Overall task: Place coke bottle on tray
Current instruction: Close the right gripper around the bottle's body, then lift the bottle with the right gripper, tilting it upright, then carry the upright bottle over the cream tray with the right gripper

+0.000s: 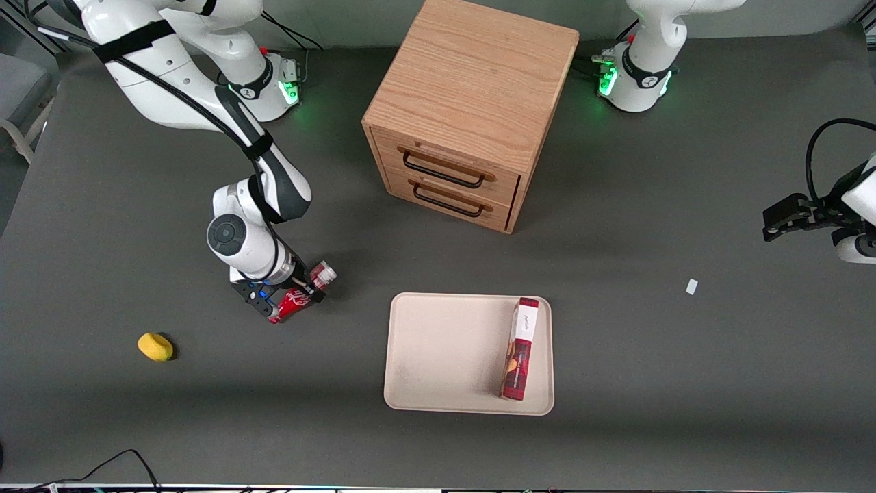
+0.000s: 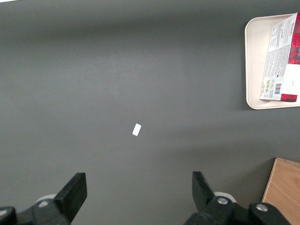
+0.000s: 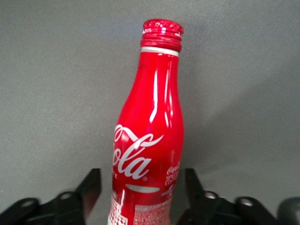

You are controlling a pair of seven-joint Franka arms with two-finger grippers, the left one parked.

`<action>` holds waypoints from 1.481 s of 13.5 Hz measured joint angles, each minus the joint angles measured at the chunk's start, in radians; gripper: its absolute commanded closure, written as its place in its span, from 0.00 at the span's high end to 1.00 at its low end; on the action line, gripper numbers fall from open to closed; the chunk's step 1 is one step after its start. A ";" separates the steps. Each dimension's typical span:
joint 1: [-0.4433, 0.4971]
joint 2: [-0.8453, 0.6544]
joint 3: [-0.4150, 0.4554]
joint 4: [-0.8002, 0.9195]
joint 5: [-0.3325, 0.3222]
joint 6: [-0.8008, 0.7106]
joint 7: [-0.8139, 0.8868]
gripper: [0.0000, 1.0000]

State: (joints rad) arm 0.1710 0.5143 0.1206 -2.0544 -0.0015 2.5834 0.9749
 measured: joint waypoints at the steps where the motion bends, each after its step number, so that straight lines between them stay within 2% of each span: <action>1: 0.000 0.000 0.000 0.001 0.000 0.000 0.000 0.00; 4: -0.001 -0.001 -0.001 0.015 -0.002 -0.002 0.000 0.00; 6: 0.000 -0.004 -0.002 0.076 -0.014 -0.074 -0.001 0.00; 10: 0.003 -0.021 0.013 0.395 -0.047 -0.437 -0.050 0.00; 12: 0.006 -0.027 0.032 0.560 -0.053 -0.597 -0.132 0.00; 14: 0.026 -0.029 0.036 0.680 -0.086 -0.696 -0.248 0.00; 17: 0.078 -0.011 0.052 0.794 -0.110 -0.740 -0.379 0.00; 20: 0.098 0.103 0.133 0.898 -0.113 -0.710 -0.451 0.01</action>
State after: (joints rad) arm 0.2689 0.6171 0.2540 -1.1569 -0.1143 1.8737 0.5243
